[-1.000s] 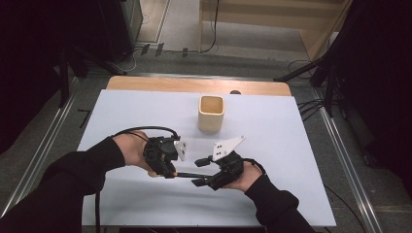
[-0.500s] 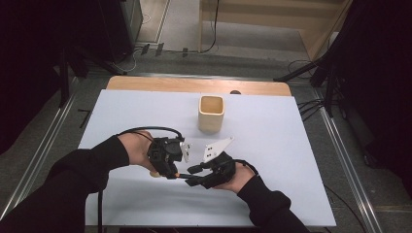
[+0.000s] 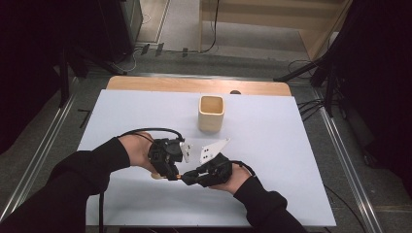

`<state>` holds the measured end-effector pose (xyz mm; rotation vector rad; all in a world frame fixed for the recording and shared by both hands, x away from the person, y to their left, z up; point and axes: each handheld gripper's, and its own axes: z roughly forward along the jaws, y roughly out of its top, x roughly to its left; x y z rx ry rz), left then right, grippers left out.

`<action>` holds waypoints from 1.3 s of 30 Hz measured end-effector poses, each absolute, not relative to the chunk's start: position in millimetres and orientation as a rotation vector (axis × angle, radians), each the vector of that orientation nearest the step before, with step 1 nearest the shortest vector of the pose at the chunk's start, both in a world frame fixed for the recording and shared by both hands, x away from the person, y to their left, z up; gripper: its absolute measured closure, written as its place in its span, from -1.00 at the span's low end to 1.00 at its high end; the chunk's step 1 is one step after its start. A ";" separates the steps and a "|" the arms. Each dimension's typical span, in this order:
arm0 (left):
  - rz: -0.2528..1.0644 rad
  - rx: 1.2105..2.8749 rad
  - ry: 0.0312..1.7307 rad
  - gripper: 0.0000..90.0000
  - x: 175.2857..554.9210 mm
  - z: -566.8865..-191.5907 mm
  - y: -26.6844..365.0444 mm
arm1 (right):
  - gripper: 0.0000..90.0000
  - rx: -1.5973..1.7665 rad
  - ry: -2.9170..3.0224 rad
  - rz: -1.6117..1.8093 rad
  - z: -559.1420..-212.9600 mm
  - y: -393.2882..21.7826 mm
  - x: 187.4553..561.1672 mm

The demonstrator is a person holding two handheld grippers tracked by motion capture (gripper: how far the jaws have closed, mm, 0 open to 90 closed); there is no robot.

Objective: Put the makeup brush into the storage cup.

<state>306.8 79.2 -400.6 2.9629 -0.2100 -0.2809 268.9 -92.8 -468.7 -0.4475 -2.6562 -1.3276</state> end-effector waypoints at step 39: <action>-0.341 2.840 -0.105 -0.04 319.3 -394.7 91.8 | 0.76 -0.429 -2.688 -1.326 -462.3 -95.1 267.4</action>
